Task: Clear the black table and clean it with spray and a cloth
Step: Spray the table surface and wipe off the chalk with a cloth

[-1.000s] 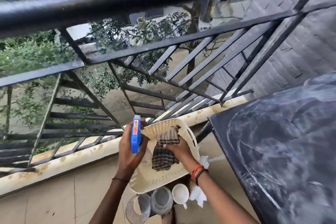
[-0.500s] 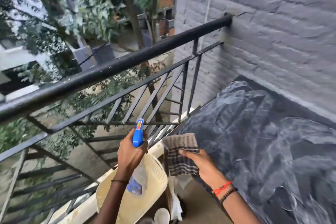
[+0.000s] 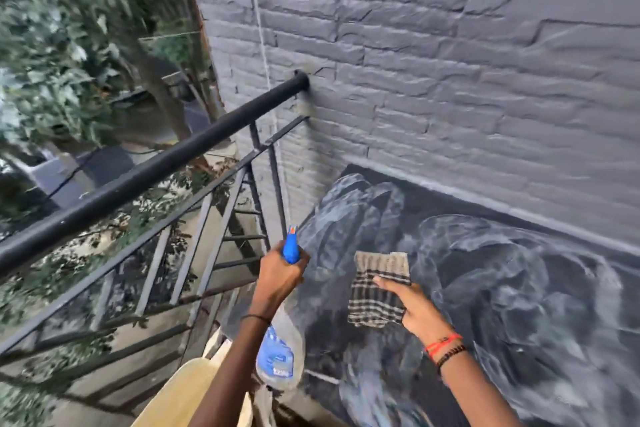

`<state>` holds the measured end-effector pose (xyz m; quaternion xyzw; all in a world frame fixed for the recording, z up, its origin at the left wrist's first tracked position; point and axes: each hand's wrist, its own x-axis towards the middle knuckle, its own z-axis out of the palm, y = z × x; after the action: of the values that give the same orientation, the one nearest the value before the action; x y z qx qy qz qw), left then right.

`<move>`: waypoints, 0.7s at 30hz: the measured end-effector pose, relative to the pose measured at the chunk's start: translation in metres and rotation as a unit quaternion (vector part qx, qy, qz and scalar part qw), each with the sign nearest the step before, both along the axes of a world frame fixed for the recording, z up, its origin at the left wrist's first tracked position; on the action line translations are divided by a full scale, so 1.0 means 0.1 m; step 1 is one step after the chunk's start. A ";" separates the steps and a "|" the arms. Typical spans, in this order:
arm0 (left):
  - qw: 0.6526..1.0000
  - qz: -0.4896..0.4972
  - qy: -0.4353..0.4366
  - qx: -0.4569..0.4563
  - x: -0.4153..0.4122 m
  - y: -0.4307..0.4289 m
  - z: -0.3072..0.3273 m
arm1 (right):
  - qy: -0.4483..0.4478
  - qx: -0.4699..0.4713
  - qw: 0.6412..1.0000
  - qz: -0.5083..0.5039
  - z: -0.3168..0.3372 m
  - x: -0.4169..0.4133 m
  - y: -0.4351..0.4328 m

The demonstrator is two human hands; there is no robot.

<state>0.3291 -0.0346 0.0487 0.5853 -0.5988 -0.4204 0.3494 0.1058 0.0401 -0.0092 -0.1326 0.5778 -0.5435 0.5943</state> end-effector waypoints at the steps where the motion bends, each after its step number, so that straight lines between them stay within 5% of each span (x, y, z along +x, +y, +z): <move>1: 1.000 0.000 -0.002 0.002 -0.13 -0.06 0.02 | -0.011 -0.001 1.000 -0.004 0.02 -0.11 -0.02; 9: 0.996 0.003 -0.081 0.024 -1.02 -0.73 0.09 | -0.066 -0.004 0.997 -0.036 -0.01 -0.99 -0.29; 21: 0.995 -0.013 -0.044 0.083 -1.80 -1.75 -0.07 | -0.109 -0.001 0.992 -0.069 -0.16 -1.63 -0.88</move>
<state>0.1490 -0.2099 0.0418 0.6223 -0.5846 -0.4467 0.2673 -0.0568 -0.0483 -0.0255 -0.0332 0.5169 -0.5949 0.6146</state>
